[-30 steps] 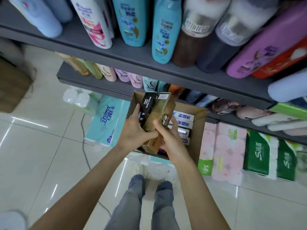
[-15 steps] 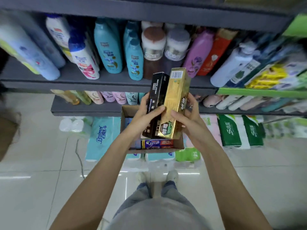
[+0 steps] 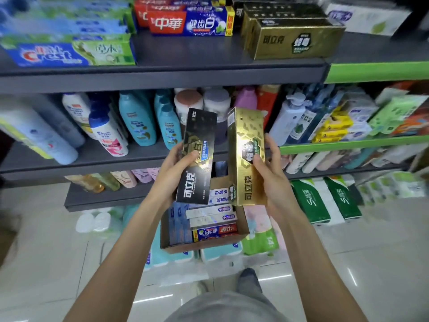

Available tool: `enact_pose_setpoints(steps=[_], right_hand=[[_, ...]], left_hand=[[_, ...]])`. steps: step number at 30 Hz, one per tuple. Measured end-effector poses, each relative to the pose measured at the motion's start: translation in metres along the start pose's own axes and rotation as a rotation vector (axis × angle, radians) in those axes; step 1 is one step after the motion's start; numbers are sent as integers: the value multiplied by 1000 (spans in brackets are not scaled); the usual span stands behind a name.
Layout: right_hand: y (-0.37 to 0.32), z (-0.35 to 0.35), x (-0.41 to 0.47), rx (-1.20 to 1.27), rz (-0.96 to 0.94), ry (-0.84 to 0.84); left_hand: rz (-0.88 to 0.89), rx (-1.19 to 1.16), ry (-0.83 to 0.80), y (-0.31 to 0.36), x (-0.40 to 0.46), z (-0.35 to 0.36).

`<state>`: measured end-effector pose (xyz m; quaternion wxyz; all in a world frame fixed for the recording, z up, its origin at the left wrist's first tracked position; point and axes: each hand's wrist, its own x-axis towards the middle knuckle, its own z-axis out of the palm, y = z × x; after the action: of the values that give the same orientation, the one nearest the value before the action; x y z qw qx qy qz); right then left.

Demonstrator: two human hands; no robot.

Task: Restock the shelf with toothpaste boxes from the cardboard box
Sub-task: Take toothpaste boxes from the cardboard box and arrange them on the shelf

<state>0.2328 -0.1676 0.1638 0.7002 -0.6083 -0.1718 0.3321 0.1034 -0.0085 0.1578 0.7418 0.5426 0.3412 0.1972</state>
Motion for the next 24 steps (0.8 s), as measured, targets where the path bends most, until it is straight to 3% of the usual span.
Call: enact_pose_setpoints(steps=[5, 11, 16, 19, 22, 24], right_hand=[[-34, -20, 21, 155, -88, -18], [-101, -63, 47, 195, -148, 34], [-165, -94, 74, -12, -395, 99], [-188, -100, 97, 18, -500, 89], [-197, -96, 125, 19, -506, 61], [-193, -92, 144, -129, -483, 92]], left_hand=[[194, 303, -35, 23, 8, 30], [384, 341, -41, 55, 20, 48], [474, 344, -55, 89, 35, 57], [517, 293, 19, 103, 38, 67], [511, 237, 65, 111, 39, 72], [507, 214, 83, 113, 41, 76]])
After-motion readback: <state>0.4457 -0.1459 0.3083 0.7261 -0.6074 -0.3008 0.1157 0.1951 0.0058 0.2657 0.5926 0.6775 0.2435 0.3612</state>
